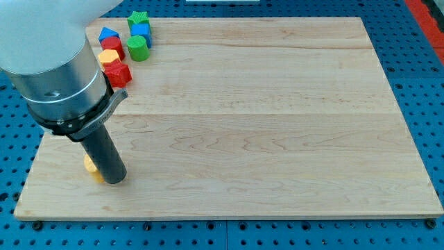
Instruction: Point your arm at the center left
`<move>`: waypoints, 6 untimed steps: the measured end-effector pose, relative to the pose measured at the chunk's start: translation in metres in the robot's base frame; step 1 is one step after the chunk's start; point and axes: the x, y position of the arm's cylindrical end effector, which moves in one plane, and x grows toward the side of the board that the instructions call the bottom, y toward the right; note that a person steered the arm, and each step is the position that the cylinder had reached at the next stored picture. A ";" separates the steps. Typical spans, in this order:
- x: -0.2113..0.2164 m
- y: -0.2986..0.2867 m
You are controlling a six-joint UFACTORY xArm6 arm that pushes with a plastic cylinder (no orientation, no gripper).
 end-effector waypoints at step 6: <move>-0.087 -0.022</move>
